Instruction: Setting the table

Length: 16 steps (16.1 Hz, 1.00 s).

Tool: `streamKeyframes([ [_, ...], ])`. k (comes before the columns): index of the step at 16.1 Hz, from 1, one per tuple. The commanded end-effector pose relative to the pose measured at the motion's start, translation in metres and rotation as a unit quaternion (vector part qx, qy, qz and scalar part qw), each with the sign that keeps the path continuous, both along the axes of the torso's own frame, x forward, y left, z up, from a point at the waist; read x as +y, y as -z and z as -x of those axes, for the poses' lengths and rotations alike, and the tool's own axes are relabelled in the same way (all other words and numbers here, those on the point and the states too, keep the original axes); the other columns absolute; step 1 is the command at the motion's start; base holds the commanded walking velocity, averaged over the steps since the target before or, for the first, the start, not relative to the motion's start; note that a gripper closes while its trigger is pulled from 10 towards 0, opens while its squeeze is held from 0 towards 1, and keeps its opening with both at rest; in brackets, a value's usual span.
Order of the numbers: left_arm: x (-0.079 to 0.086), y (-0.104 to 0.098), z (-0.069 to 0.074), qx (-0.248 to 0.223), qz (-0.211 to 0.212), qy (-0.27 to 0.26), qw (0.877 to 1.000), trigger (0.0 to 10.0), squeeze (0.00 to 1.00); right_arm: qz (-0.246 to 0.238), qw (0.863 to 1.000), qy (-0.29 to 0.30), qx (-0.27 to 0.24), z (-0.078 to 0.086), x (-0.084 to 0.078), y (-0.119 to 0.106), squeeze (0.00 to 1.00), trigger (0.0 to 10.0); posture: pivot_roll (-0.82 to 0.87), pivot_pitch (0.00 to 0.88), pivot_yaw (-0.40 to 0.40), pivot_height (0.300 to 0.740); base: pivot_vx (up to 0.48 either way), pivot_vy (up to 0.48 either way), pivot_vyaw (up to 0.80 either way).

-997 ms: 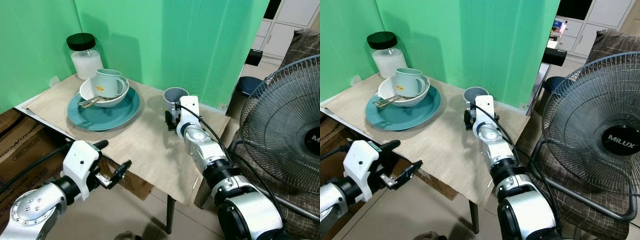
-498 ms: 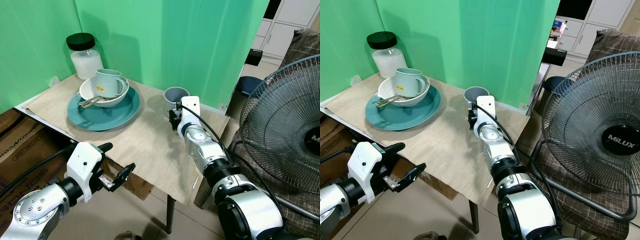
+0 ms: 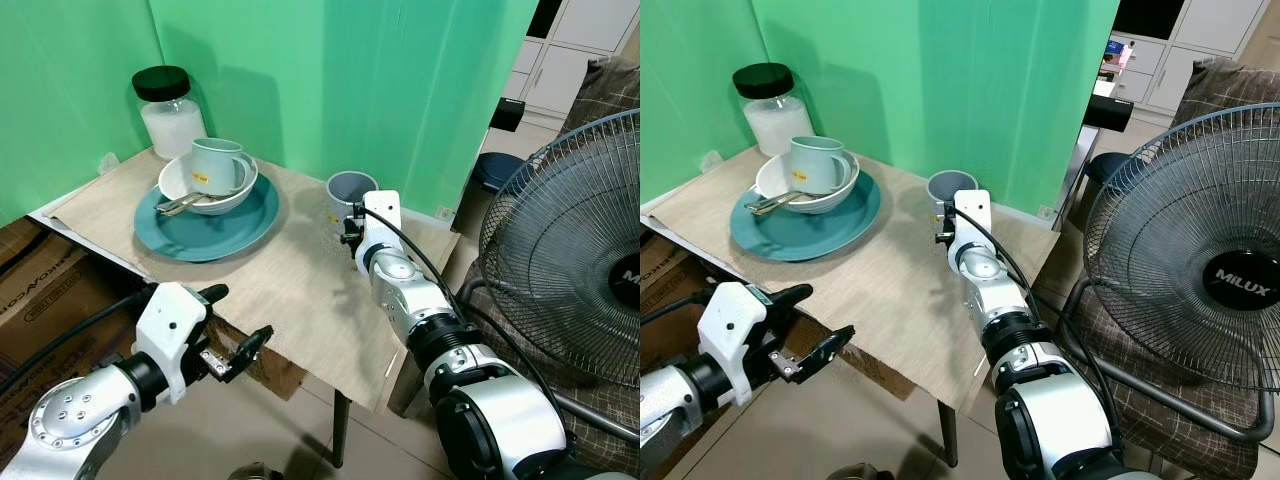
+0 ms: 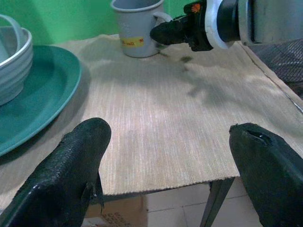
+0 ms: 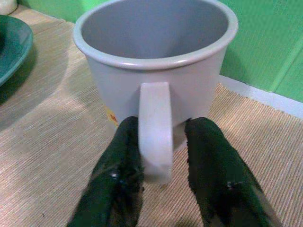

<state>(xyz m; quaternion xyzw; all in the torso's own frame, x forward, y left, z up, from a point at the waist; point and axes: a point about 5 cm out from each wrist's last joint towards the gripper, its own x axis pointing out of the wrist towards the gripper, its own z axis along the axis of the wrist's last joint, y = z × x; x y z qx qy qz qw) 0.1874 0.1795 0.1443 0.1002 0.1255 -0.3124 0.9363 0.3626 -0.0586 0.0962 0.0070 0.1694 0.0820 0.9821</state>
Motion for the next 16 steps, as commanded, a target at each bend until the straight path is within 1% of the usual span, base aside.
streamKeyframes([
  [1, 0.0, -0.002, -0.001, -0.006, -0.004, 0.002, 1.0, 10.0, 0.0, -0.004, 1.0, -0.002, -0.009, -0.003, 0.001, -0.006, 0.0, 0.0, 0.08, 0.0, 0.022, 0.74, 0.0, 0.0, 0.0],
  [5, -0.001, -0.002, -0.004, -0.008, -0.003, 0.003, 1.0, 10.0, 0.0, -0.008, 1.0, -0.006, -0.013, -0.004, -0.001, -0.007, 0.0, 0.0, 0.06, 0.0, 0.03, 0.74, 0.0, 0.0, 0.0],
  [9, -0.003, -0.002, -0.01, -0.013, -0.001, 0.006, 1.0, 10.0, 0.0, -0.011, 0.999, -0.011, -0.032, -0.007, -0.005, -0.014, 0.0, 0.0, 0.05, 0.0, 0.037, 0.74, 0.0, 0.0, 0.0],
  [10, -0.004, -0.002, -0.011, -0.015, 0.0, 0.007, 1.0, 10.0, 0.0, -0.01, 0.999, -0.015, -0.039, -0.007, -0.007, -0.016, 0.0, 0.0, 0.04, 0.0, 0.037, 0.74, 0.0, 0.0, 0.0],
  [11, -0.005, -0.002, -0.013, -0.02, 0.0, 0.005, 1.0, 10.0, 0.0, -0.011, 0.998, -0.024, -0.058, -0.007, -0.009, -0.022, 0.0, 0.0, 0.04, 0.0, 0.038, 0.74, 0.0, 0.0, 0.0],
  [12, -0.007, -0.003, -0.016, -0.03, 0.001, -0.001, 1.0, 10.0, 0.0, -0.009, 0.995, -0.039, -0.089, -0.004, -0.014, -0.032, 0.0, 0.0, 0.04, 0.0, 0.037, 0.74, 0.0, 0.0, 0.0],
  [13, -0.007, -0.003, -0.018, -0.033, 0.002, -0.004, 0.999, 10.0, 0.0, -0.007, 0.994, -0.044, -0.1, -0.003, -0.017, -0.035, 0.0, 0.0, 0.03, 0.0, 0.039, 0.74, 0.0, 0.0, 0.0],
  [14, -0.01, -0.005, -0.023, -0.043, 0.011, -0.013, 0.999, 10.0, 0.0, -0.013, 0.989, -0.054, -0.14, 0.006, -0.027, -0.05, 0.0, 0.0, 0.03, 0.0, 0.04, 0.74, 0.0, 0.0, 0.0],
  [15, -0.017, -0.008, -0.029, -0.052, 0.027, -0.021, 0.998, 10.0, 0.0, -0.02, 0.981, -0.066, -0.179, 0.021, -0.039, -0.067, 0.0, 0.0, 0.02, 0.0, 0.039, 0.74, 0.0, 0.0, 0.0],
  [16, -0.023, -0.011, -0.032, -0.059, 0.041, -0.03, 0.997, 10.0, 0.0, -0.026, 0.978, -0.065, -0.194, 0.033, -0.049, -0.076, 0.0, 0.0, 0.01, 0.0, 0.044, 0.74, 0.0, 0.0, 0.0],
])
